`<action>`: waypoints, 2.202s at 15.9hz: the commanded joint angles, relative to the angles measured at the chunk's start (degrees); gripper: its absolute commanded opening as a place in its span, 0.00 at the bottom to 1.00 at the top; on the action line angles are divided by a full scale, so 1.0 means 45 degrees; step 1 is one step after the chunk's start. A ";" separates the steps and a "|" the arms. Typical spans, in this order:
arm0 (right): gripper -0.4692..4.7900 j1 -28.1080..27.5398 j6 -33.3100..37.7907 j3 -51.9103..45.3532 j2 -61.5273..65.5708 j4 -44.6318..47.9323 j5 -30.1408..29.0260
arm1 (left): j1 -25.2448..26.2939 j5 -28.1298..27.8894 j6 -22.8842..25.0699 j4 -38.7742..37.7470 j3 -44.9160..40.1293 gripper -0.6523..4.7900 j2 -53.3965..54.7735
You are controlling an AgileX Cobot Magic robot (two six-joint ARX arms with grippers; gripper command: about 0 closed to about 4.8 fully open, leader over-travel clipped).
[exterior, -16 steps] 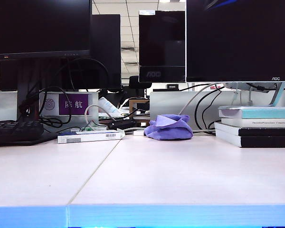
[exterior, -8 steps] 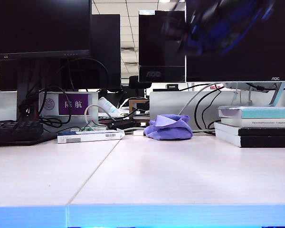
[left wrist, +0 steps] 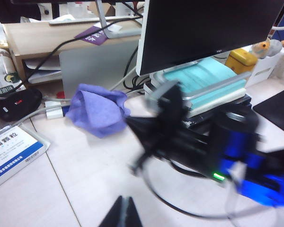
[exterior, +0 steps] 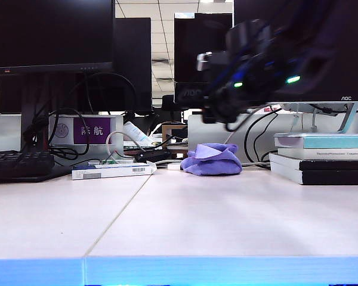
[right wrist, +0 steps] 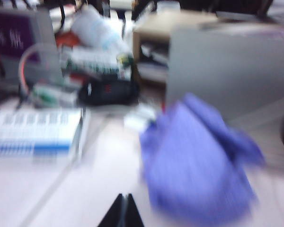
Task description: Wipe the table from front to back using the rag.
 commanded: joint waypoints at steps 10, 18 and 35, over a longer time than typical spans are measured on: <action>0.44 -0.1355 -0.0831 0.8383 0.6339 -0.2846 -0.0461 | -0.0015 0.0287 -0.0029 0.0641 0.0083 0.11 -0.0024; 0.30 -0.1851 -0.0855 1.3580 0.9209 -0.7072 -0.0437 | -0.0015 0.0389 -0.0034 0.0612 0.0083 0.11 -0.0024; 0.08 -0.1506 -0.0661 1.3896 0.8466 -1.2609 -0.1447 | -0.0015 0.0389 -0.0029 0.0393 0.0083 0.11 -0.0034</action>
